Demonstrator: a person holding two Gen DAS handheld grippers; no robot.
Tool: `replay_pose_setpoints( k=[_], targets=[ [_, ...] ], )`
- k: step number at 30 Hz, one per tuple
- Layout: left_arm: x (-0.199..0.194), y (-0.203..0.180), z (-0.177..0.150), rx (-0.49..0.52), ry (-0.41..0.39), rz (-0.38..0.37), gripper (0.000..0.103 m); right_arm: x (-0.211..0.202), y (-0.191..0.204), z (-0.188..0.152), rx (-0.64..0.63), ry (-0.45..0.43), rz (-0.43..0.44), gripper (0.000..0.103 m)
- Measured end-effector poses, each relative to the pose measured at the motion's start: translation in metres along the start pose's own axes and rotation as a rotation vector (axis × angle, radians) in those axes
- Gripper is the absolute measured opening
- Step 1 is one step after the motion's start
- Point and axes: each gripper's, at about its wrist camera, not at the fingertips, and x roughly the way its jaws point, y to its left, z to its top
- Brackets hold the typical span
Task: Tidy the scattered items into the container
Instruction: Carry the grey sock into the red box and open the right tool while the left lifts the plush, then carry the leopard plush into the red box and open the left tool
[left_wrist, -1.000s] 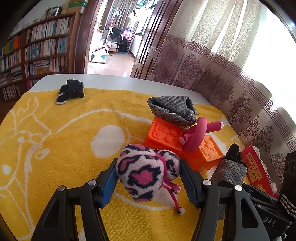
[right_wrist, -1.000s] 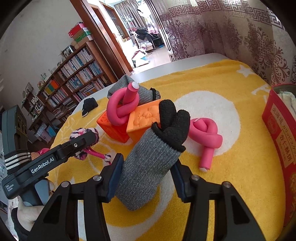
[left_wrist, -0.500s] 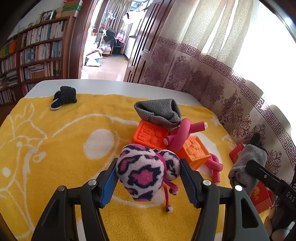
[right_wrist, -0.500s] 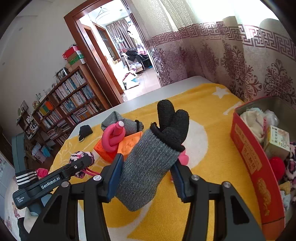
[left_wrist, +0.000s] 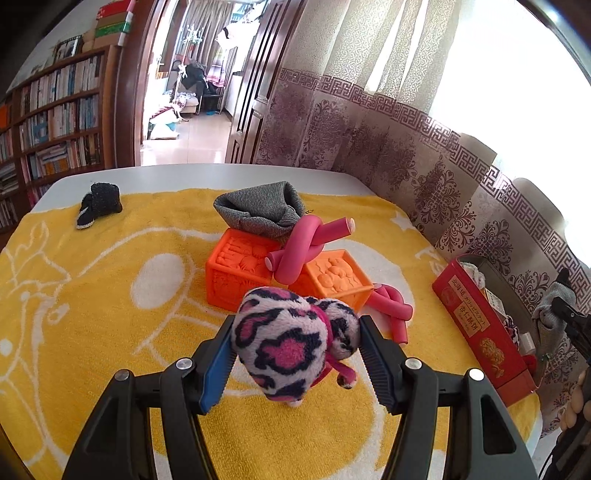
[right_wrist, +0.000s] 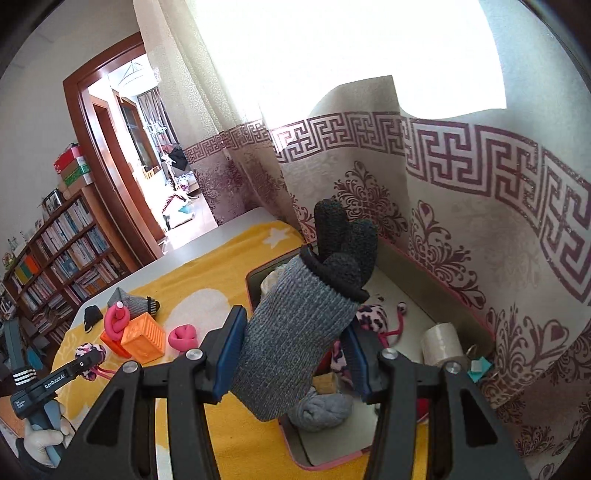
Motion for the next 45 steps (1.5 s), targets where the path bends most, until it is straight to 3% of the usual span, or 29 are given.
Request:
replay_pose_setpoints(
  k=[10, 14, 18, 22, 31, 45],
  targets=[
    [-0.005, -0.022, -0.011, 0.026, 0.014, -0.035, 0.065, 0.058, -0.02, 0.036, -0.062, 0.038, -0.168, 0.055],
    [-0.002, -0.024, -0.013, 0.028, 0.027, -0.041, 0.065, 0.076, -0.027, 0.041, -0.068, 0.061, -0.202, 0.061],
    [0.0, -0.028, -0.014, 0.029, 0.039, -0.049, 0.065, 0.069, -0.023, 0.041, -0.099, 0.026, -0.207, 0.072],
    [0.004, -0.033, -0.015, 0.027, 0.053, -0.066, 0.065, 0.059, -0.016, 0.039, -0.12, 0.006, -0.17, 0.072],
    [0.006, -0.071, -0.017, 0.099, 0.073, -0.09, 0.065, 0.033, -0.037, 0.024, -0.004, -0.013, -0.092, 0.072],
    [0.027, -0.232, -0.015, 0.342, 0.125, -0.266, 0.065, -0.03, -0.051, 0.023, 0.06, -0.156, 0.054, 0.078]
  ],
)
